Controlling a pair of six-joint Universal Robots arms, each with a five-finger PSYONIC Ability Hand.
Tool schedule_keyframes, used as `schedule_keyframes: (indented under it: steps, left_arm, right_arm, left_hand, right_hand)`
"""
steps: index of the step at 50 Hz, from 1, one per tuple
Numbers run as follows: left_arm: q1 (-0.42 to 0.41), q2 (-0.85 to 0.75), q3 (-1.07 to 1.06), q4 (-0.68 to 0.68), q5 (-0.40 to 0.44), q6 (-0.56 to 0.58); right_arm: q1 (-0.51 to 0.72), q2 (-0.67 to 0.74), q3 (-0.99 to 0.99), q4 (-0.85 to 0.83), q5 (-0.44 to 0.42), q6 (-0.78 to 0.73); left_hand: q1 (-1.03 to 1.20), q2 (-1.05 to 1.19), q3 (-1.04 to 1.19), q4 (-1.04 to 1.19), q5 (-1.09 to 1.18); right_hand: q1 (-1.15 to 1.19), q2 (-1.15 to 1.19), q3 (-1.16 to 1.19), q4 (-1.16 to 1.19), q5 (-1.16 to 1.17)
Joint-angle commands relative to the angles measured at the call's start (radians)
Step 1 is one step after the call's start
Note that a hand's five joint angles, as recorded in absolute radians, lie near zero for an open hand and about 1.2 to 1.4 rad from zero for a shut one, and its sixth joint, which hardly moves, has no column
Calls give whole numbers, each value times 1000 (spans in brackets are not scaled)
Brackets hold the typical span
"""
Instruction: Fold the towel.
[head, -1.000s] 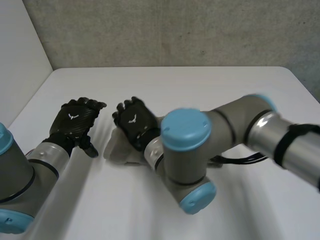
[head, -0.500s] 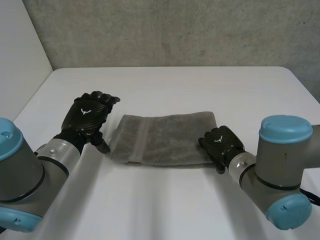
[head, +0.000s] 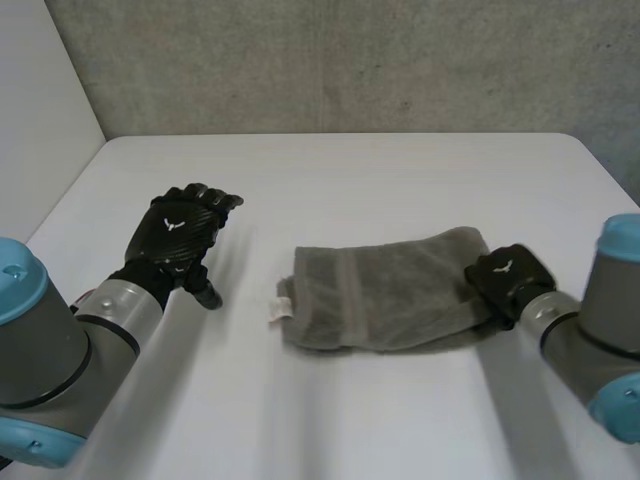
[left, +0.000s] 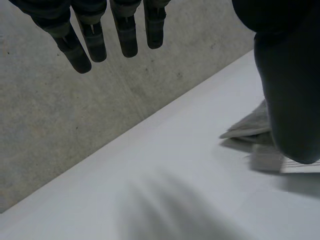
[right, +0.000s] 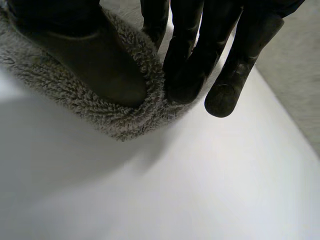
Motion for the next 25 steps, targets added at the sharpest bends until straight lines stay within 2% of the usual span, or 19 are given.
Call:
schedule_keyframes:
  steps: [1, 2, 4, 7, 9, 14, 15, 16, 17, 18, 19, 20, 23, 24, 25]
  left_arm:
    - [-2, 4, 40, -1, -2, -1]
    - [-5, 4, 62, -7, -3, -4]
    - [-19, 4, 105, -12, -20, -30]
    - [-28, 1, 129, -12, -32, -50]
    - [-42, -12, 179, -12, -60, -97]
    - [-56, -44, 240, -18, -89, -174]
    - [-62, -54, 259, -26, -92, -198]
    - [-62, -55, 259, -26, -92, -199]
    - [-67, -65, 273, -38, -92, -218]
    - [-71, -76, 287, -48, -92, -231]
    - [-71, -76, 287, -49, -92, -231]
    - [-76, -88, 299, -58, -92, -237]
    - [-100, -114, 325, -73, -92, -240]
    - [-114, -128, 336, -78, -92, -240]
    - [-114, -128, 336, -78, -92, -240]
  right_arm:
    - [99, -22, -140, 11, -17, -62]
    - [100, -22, -140, 11, -17, -62]
    - [242, 21, -220, 8, -34, -27]
    - [310, 58, -255, 10, -48, -12]
    - [415, 108, -294, 10, -80, -1]
    - [505, 145, -286, 10, -136, -1]
    - [512, 153, -279, 8, -153, 1]
    - [512, 153, -278, 8, -153, 1]
    - [511, 153, -269, 8, -161, -1]
    - [509, 145, -259, 8, -163, -1]
    - [509, 145, -259, 8, -163, -1]
    - [508, 134, -252, 8, -161, 5]
    - [502, 92, -234, 8, -158, 27]
    - [480, 63, -219, 10, -157, 53]
    - [480, 62, -219, 10, -157, 53]
  left_hand:
    - [-81, -76, -70, -80, -215]
    - [-81, -76, -70, -80, -215]
    - [-83, -79, -73, -83, -218]
    - [-83, -79, -73, -83, -218]
    - [-83, -79, -73, -83, -218]
    - [-83, -79, -73, -83, -218]
    - [-83, -79, -73, -83, -218]
    - [-83, -79, -73, -83, -218]
    - [-83, -79, -73, -83, -218]
    - [-83, -79, -73, -83, -218]
    - [-83, -79, -73, -83, -218]
    - [-83, -79, -73, -83, -218]
    - [-83, -79, -73, -83, -218]
    - [-83, -79, -73, -83, -218]
    - [-83, -79, -73, -83, -218]
  right_hand:
    - [114, 144, 63, 60, 74]
    - [114, 144, 63, 60, 74]
    - [114, 144, 63, 60, 74]
    - [114, 144, 63, 60, 74]
    - [114, 144, 63, 60, 74]
    - [114, 144, 63, 60, 74]
    - [-18, 12, -70, -73, -58]
    - [-20, 10, -71, -74, -60]
    - [-287, -257, -339, -342, -327]
    - [-659, -629, -711, -713, -699]
    - [-662, -633, -714, -717, -703]
    - [-834, -804, -886, -889, -874]
    - [-912, -882, -963, -966, -952]
    - [-1046, -1016, -1098, -1100, -1086]
    - [-1047, -1017, -1099, -1102, -1087]
